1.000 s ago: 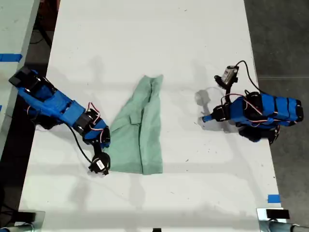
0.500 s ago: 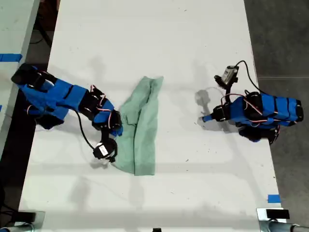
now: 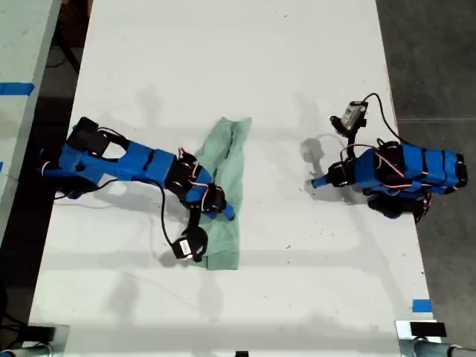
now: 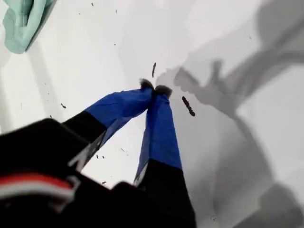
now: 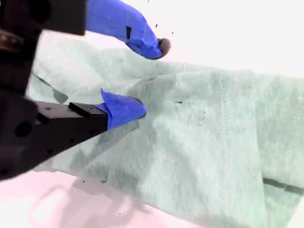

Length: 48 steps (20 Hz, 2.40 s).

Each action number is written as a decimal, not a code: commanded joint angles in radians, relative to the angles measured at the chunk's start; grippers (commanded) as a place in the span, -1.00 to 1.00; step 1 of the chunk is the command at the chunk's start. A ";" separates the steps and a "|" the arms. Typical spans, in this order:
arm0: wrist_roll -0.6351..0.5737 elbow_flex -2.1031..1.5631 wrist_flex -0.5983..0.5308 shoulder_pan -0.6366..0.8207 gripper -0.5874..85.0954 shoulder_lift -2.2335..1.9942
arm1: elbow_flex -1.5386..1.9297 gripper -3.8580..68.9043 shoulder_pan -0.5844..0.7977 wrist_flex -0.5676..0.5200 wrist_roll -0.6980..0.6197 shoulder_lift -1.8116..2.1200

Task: Fold t shirt

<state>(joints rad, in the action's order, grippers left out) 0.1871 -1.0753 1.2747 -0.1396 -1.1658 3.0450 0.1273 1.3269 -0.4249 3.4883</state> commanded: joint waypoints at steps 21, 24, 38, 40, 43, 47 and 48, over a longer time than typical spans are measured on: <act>0.209 -1.927 -0.281 0.221 -0.93 -2.109 | 0.064 -0.87 0.003 0.005 -0.012 0.012; 0.265 -2.215 -0.347 0.196 -0.88 -2.356 | 0.064 -0.87 0.003 0.005 -0.012 0.012; -0.411 -2.215 -0.258 0.523 -0.58 -2.414 | 0.064 -0.87 0.003 0.005 -0.009 0.012; -0.411 -2.215 -0.258 0.520 -0.58 -2.414 | 0.064 -0.87 0.003 0.005 -0.005 0.012; -0.411 -2.215 -0.258 0.518 -0.58 -2.414 | 0.064 -0.86 0.005 0.005 -0.003 0.012; -0.411 -2.215 -0.258 0.518 -0.58 -2.414 | 0.064 -0.86 0.008 0.005 -0.005 0.012; -0.411 -2.215 -0.258 0.518 -0.58 -2.414 | 0.064 -0.86 0.008 0.005 -0.006 0.012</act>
<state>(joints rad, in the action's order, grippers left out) -0.2178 -3.2505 1.0140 0.3712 -3.5742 3.0450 0.1273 1.3269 -0.4249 3.4883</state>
